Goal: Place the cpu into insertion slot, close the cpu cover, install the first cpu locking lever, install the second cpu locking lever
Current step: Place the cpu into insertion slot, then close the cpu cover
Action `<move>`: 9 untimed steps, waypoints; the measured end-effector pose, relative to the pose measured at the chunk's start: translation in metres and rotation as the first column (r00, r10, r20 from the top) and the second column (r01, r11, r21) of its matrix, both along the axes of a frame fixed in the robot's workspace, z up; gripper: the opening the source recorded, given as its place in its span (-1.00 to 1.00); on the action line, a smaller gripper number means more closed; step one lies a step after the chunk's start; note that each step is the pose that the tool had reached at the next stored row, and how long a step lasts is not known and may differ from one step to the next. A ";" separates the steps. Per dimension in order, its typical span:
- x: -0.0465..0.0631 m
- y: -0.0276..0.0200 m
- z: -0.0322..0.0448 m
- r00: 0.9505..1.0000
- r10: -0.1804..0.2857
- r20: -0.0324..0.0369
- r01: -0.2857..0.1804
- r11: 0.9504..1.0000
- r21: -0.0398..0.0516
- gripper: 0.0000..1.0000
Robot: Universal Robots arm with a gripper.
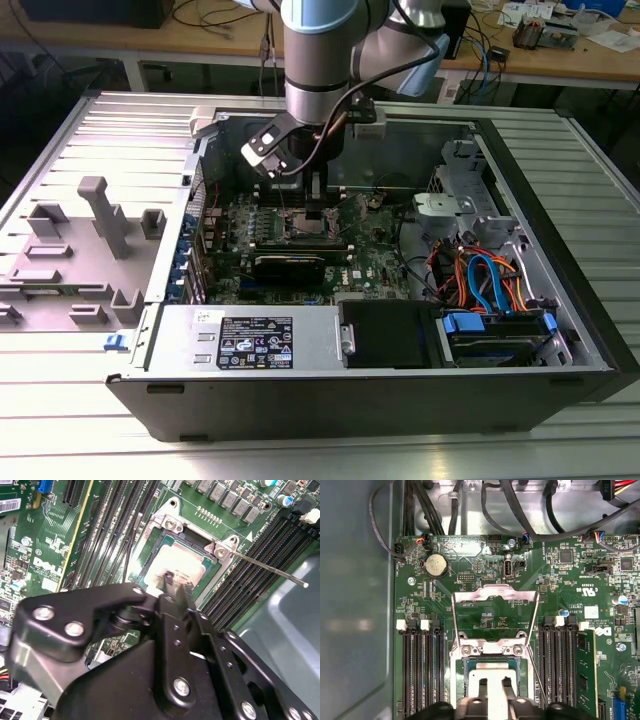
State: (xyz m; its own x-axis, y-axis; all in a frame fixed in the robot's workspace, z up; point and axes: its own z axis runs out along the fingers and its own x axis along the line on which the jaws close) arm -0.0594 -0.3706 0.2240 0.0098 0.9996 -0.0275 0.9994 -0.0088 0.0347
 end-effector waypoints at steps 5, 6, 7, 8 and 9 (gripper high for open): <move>0.000 0.0000 0.0024 1.000 0.000 0.000 0.000 1.000 0.000 -0.79; 0.000 0.0000 0.0024 1.000 0.000 0.000 0.000 1.000 0.000 -0.79; 0.000 0.0000 0.0026 1.000 0.000 0.000 0.000 1.000 0.000 -0.79; 0.000 0.0000 0.0029 1.000 0.000 0.000 0.000 1.000 0.000 -0.79; 0.000 0.0000 0.0029 1.000 0.000 0.000 0.000 1.000 0.000 -0.79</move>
State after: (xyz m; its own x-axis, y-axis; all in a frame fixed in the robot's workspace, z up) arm -0.0594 -0.3706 0.2269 0.0097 0.9996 -0.0275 0.9994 -0.0088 0.0346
